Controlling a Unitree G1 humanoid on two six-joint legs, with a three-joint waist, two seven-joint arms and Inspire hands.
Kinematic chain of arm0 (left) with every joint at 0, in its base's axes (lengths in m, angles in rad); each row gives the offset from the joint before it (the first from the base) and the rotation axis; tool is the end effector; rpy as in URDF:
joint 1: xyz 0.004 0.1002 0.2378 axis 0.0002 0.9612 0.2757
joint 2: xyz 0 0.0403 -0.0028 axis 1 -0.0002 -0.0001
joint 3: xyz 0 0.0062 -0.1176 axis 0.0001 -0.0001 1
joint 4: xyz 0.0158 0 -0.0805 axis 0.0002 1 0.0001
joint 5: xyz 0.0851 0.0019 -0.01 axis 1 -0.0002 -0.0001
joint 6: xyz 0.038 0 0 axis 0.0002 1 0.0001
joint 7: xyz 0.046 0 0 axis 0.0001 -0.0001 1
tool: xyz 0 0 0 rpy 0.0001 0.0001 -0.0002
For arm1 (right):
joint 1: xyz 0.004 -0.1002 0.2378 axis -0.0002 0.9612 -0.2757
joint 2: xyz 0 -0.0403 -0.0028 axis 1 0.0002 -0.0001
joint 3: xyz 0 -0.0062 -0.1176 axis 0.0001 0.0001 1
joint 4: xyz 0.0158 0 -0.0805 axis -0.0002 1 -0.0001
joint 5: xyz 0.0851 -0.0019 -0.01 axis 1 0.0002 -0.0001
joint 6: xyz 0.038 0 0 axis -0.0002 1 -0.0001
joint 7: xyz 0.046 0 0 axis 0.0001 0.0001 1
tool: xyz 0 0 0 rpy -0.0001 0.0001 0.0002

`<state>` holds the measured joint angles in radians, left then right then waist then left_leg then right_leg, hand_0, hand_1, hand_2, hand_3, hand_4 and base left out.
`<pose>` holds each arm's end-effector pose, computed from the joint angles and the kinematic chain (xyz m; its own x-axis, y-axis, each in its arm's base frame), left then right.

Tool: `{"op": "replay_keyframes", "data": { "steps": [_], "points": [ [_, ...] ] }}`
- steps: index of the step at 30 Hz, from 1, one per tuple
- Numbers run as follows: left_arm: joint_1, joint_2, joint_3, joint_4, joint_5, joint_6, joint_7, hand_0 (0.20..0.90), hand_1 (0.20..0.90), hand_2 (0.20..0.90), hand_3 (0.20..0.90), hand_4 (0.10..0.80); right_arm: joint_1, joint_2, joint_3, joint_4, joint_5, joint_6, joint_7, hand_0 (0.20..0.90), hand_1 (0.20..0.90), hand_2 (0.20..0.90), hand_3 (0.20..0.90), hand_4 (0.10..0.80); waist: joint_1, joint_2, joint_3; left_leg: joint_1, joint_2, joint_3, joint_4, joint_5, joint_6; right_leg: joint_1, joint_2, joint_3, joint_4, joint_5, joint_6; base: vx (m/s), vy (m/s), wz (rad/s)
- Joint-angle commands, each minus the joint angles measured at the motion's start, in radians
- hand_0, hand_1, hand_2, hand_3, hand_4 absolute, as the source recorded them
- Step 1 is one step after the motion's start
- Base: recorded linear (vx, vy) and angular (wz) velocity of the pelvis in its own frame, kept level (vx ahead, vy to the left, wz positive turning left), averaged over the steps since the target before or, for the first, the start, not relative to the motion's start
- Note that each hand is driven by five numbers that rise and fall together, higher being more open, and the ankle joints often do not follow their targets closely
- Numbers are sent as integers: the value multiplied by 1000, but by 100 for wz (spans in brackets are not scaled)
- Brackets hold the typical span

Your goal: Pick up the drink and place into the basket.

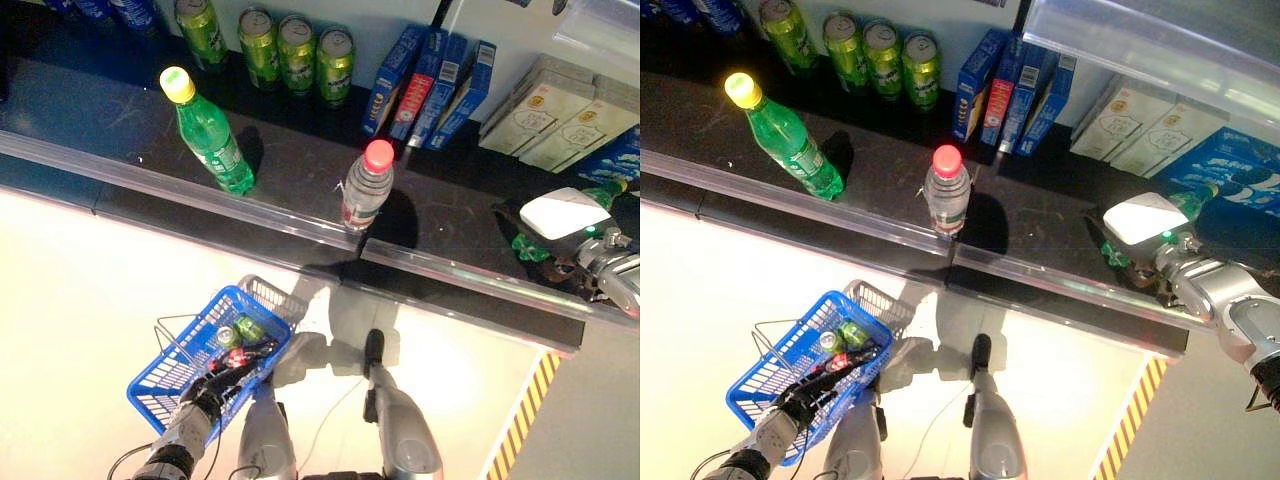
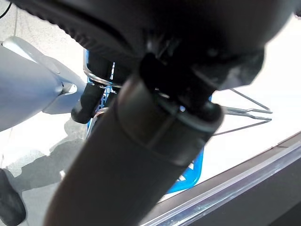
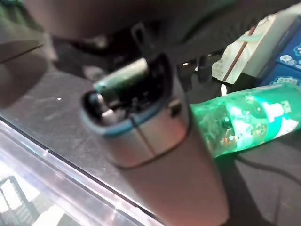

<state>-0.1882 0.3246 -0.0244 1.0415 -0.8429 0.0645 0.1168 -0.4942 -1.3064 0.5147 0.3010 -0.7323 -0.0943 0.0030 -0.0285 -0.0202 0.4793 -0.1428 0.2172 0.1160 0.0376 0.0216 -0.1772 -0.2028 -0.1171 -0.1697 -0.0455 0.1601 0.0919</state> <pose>0.1611 0.2492 -0.0731 0.5543 0.2883 -0.7808 -0.6209 0.7680 -0.1572 0.2396 -0.3382 0.1844 0.9893 0.0430 -0.1393 -0.0973 -0.5169 -0.8505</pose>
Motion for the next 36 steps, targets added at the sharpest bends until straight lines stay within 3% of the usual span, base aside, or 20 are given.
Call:
{"op": "replay_keyframes", "data": {
  "steps": [1,11,23,25,26,28,29,36],
  "points": [
    [134,120,12,-25,12,-37,6,300,300,300,200,100,-31,-144,0,33,-5,82,37,900,900,900,900,800,25,-35,-78,-86,40,-9,66,49,30,-78,-25,-5,216,-153,25,0,0,0],
    [140,128,31,-21,24,-29,-3,300,300,300,200,100,75,-152,-111,49,-1,110,30,900,900,900,900,800,11,-42,-82,-88,46,1,67,48,29,-84,-22,2,221,-155,25,0,0,0],
    [135,121,25,-28,10,-26,-3,300,300,300,200,100,105,-123,-141,114,-1,162,41,900,900,900,900,800,5,-23,-72,-93,41,4,70,49,28,-93,-25,7,223,-157,22,-1,3,-1],
    [134,121,24,-30,6,-23,-3,300,300,300,200,100,95,-116,-134,127,9,162,35,815,815,815,801,701,5,-20,-69,-92,42,4,74,45,28,-93,-26,6,229,-161,21,0,0,0],
    [132,121,23,-28,4,-23,-5,300,300,300,200,100,92,-108,-131,138,8,159,23,669,669,669,631,531,4,-18,-68,-94,41,3,76,45,28,-96,-27,6,231,-161,20,0,0,0],
    [132,118,21,-29,4,-22,-6,300,300,300,200,100,77,-99,-119,152,11,157,11,465,465,465,392,292,5,-14,-67,-96,39,2,76,45,29,-99,-27,6,233,-162,19,0,0,0],
    [130,118,20,-28,1,-22,-8,300,300,300,200,100,67,-94,-111,157,15,156,1,300,300,300,200,100,6,-12,-67,-98,38,1,78,46,29,-101,-27,6,234,-162,18,0,0,0],
    [129,96,12,-36,-18,-42,-11,300,300,300,200,100,31,-46,-105,196,68,149,-82,300,300,300,200,100,7,1,-64,-113,29,-3,81,47,32,-117,-32,4,240,-161,15,-18,16,1]
  ]
}}
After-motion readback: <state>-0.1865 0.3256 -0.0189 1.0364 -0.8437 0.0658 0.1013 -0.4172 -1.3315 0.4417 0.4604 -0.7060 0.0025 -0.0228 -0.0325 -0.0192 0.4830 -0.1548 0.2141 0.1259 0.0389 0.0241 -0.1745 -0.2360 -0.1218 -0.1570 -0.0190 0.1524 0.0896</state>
